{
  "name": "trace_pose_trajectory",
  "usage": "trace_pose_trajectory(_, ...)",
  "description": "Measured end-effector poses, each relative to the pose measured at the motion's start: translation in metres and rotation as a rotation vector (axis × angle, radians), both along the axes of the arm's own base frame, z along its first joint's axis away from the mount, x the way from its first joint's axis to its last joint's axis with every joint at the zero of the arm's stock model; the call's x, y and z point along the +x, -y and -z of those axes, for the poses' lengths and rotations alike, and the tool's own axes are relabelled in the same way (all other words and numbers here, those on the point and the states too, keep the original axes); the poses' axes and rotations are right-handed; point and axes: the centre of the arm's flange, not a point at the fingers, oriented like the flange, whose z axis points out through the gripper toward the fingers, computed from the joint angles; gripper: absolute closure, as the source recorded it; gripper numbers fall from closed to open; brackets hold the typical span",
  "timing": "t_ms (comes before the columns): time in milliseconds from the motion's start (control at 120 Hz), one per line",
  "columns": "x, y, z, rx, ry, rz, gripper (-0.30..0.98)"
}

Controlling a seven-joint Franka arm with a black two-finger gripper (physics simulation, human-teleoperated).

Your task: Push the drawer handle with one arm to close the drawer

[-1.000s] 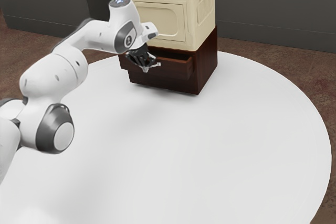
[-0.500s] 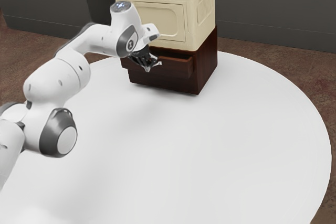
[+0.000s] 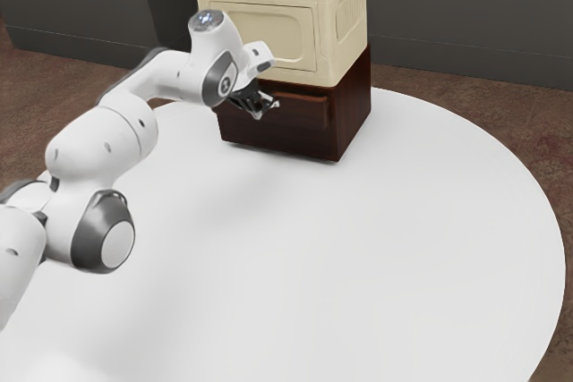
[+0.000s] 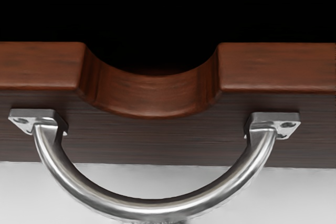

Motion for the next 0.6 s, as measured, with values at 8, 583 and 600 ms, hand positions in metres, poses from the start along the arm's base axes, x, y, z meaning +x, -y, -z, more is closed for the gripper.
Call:
trace_pose_trajectory(8, 0.0001, 0.0001, -0.0005, 0.0, 0.003, 0.0, 0.79)
trace_pose_trajectory(583, 0.0087, -0.004, -0.0008, 0.002, 0.142, 0.023, 0.78)
trace_pose_trajectory(600, 0.0088, -0.005, -0.0008, 0.002, 0.145, 0.022, 0.78)
